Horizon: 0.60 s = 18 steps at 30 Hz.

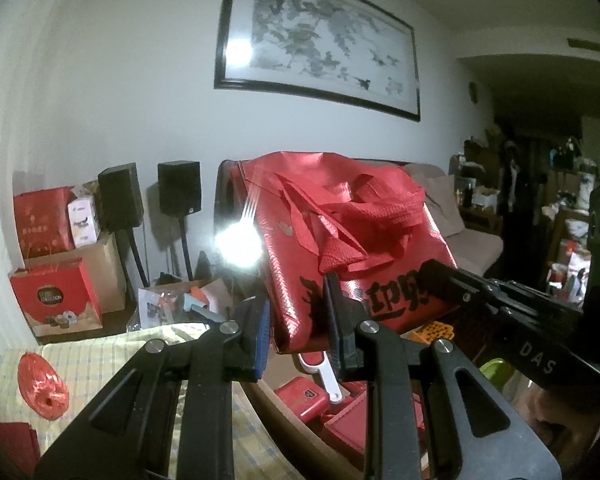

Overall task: Organize objects
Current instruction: 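Carry the held red gift bag with both tools over the cardboard box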

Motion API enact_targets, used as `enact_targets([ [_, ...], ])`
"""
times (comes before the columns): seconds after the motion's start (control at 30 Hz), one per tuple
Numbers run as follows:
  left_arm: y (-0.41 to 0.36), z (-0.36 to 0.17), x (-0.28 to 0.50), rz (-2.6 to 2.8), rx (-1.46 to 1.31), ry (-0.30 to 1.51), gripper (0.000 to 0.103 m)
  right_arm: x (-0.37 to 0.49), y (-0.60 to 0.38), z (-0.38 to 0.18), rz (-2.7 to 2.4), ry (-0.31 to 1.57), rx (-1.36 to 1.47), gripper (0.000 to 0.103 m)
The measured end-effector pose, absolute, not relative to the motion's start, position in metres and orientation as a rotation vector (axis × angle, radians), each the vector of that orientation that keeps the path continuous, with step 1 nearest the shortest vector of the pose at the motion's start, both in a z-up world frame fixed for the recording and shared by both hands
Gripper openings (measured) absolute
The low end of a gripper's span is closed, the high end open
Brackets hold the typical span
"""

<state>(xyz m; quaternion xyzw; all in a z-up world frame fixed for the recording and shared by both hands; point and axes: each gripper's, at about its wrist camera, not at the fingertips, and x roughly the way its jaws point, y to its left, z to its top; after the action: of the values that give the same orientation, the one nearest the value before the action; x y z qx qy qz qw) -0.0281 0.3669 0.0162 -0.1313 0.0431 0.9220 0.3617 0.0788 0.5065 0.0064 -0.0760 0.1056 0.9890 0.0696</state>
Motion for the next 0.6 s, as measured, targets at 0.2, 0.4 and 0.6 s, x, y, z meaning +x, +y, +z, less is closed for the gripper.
enact_targets([
  [0.2,0.382,0.008,-0.032,2.378,-0.359,0.150,0.023,0.072,0.512,-0.002,2.946,0.294,-0.243,0.011],
  [0.4,0.390,0.004,-0.031,2.379,-0.355,0.174,0.023,0.068,0.512,-0.006,2.915,0.224,-0.260,0.011],
  [0.6,0.397,0.003,-0.028,2.375,-0.341,0.195,0.023,0.067,0.516,-0.008,2.899,0.202,-0.262,0.011],
])
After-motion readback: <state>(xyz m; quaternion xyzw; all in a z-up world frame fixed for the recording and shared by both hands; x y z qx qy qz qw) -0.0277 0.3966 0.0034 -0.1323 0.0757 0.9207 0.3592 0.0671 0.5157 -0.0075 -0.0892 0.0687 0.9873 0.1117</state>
